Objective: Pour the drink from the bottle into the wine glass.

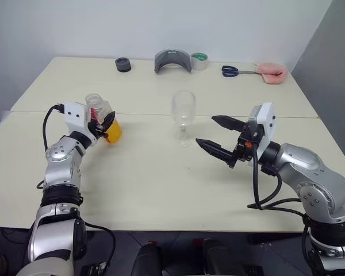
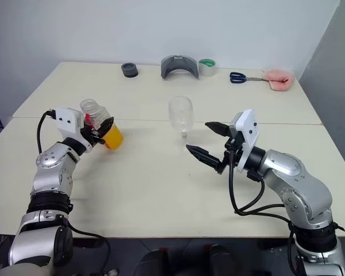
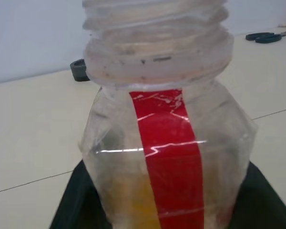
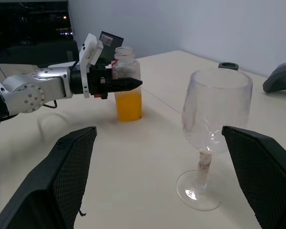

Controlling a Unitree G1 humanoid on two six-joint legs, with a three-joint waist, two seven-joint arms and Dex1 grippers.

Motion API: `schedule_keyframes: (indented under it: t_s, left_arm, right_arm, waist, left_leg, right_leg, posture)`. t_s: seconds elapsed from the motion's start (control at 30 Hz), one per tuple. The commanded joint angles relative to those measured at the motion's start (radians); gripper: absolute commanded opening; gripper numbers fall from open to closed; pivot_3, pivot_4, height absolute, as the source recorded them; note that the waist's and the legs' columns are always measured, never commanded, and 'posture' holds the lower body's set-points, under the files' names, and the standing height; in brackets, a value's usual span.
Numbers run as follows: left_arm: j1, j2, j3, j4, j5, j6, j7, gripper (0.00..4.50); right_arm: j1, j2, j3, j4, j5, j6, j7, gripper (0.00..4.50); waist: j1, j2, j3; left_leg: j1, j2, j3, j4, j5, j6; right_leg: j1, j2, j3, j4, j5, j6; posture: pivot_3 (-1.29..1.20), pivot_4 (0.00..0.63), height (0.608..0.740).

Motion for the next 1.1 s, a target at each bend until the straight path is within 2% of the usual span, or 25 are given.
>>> schedule_keyframes:
  t_s: [0.03, 0.33, 0.53, 0.73, 1.1]
  left_arm:
    - [-0.008, 0.016, 0.021, -0.012, -0.004, -0.026, 0.002, 1.8]
    - [-0.086, 0.053, -0.008, -0.098, 0.031, 0.048, 0.039, 1.8]
    - [-0.212, 0.069, -0.134, -0.074, 0.12, 0.027, -0.075, 1.8]
    - [-0.342, 0.078, -0.253, 0.028, 0.236, -0.106, -0.152, 1.8]
    - [-0.51, 0.07, -0.351, 0.231, 0.353, -0.346, -0.213, 1.8]
  right_arm:
    - [-0.004, 0.002, -0.015, -0.034, 0.004, -0.016, -0.008, 4.5]
    - [-0.011, 0.017, -0.022, -0.018, -0.053, -0.061, -0.059, 4.5]
    - [0.011, 0.022, -0.027, -0.008, -0.115, -0.105, -0.095, 4.5]
    - [0.035, 0.041, -0.026, 0.007, -0.179, -0.173, -0.115, 4.5]
    - [0.037, 0.092, 0.003, 0.064, -0.249, -0.277, -0.105, 4.5]
  waist:
    - [0.0, 0.0, 0.0]
    - [0.002, -0.001, 0.001]
    - [0.01, -0.001, 0.001]
    - [0.015, -0.001, 0.001]
    - [0.017, -0.001, 0.001]
  left_leg:
    - [0.0, 0.0, 0.0, 0.0, 0.0, 0.0]
    - [-0.001, 0.0, -0.001, 0.0, 0.0, 0.0]
    - [-0.002, -0.001, -0.001, 0.001, 0.0, 0.0]
    - [-0.002, -0.001, -0.001, 0.001, 0.0, 0.0]
    - [-0.004, -0.001, -0.001, 0.001, 0.0, 0.0]
  right_leg:
    - [0.0, 0.0, 0.0, 0.0, 0.0, 0.0]
    - [0.0, 0.0, -0.001, 0.0, 0.0, 0.0]
    - [-0.001, 0.0, -0.001, 0.0, 0.0, 0.0]
    - [-0.001, 0.0, -0.001, -0.001, 0.0, 0.0]
    - [-0.002, 0.001, -0.001, -0.001, 0.0, 0.0]
  posture:
    - [0.0, 0.15, 0.74]
    - [0.0, 0.15, 0.74]
    - [0.0, 0.15, 0.74]
    - [0.0, 0.15, 0.74]
    - [0.0, 0.15, 0.74]
